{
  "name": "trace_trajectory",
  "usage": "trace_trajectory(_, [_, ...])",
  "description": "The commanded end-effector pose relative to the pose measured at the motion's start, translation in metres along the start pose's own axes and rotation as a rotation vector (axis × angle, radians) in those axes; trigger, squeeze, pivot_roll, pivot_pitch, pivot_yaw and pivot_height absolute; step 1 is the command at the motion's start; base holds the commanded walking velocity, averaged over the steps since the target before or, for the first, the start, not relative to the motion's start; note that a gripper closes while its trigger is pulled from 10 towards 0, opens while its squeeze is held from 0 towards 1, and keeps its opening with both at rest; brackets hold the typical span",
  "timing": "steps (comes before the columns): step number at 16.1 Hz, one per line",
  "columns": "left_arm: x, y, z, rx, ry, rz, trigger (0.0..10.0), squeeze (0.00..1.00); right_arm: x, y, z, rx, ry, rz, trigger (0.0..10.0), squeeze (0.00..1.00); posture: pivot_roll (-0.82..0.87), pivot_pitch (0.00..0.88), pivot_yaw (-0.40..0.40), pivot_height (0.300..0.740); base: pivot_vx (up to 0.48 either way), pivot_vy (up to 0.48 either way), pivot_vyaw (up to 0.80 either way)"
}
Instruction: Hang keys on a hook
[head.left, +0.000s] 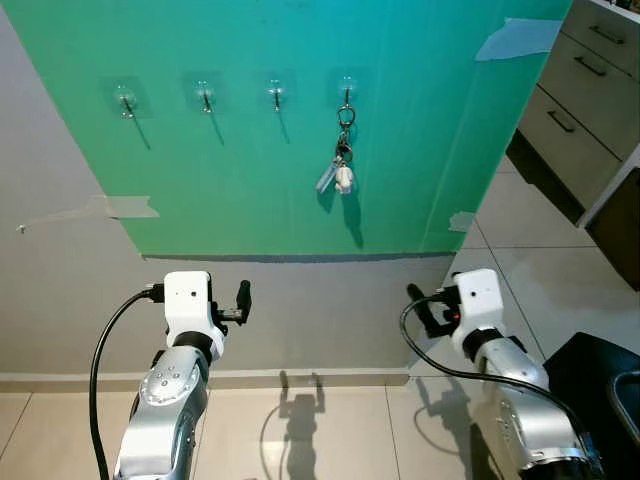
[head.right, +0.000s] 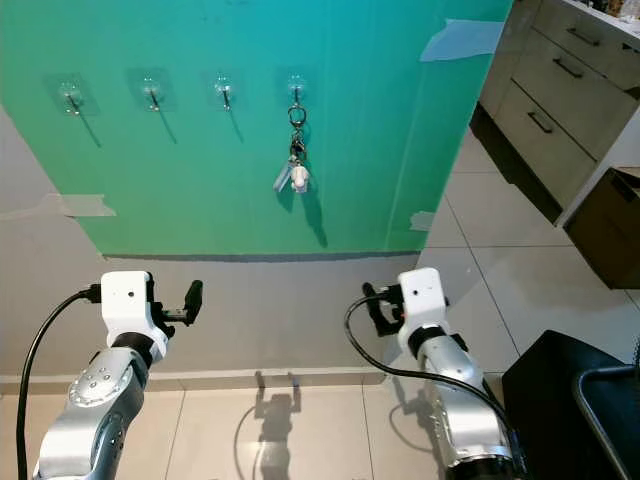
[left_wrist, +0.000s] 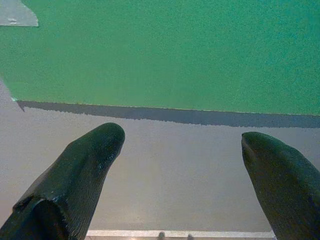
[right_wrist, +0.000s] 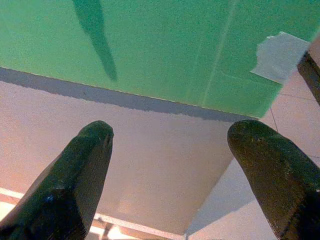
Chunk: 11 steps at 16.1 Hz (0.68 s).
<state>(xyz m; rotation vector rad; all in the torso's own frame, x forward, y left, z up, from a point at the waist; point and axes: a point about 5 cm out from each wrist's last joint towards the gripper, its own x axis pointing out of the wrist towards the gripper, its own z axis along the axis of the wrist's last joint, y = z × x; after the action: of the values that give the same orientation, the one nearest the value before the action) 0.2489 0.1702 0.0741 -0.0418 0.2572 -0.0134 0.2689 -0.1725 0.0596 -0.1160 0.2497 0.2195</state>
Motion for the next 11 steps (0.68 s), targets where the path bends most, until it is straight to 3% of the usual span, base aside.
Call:
trace_trajectory(1, [0.0019,-0.0049,0.0044,0.010,-0.015,-0.025,10.0,0.00,0.0051,0.0017,0.0093,-0.007,-0.019,0.013,10.0,0.00,-0.14,0.000,0.030,0.735,0.000,0.390,0.00])
trace_trajectory(11, [0.0041,-0.0103,0.0027,-0.001,-0.006,-0.039,10.0,0.00,0.0050,0.0049,0.0091,-0.008,-0.009,0.033,10.0,0.00,-0.14,0.000,0.026,0.735,0.000,0.480,0.00])
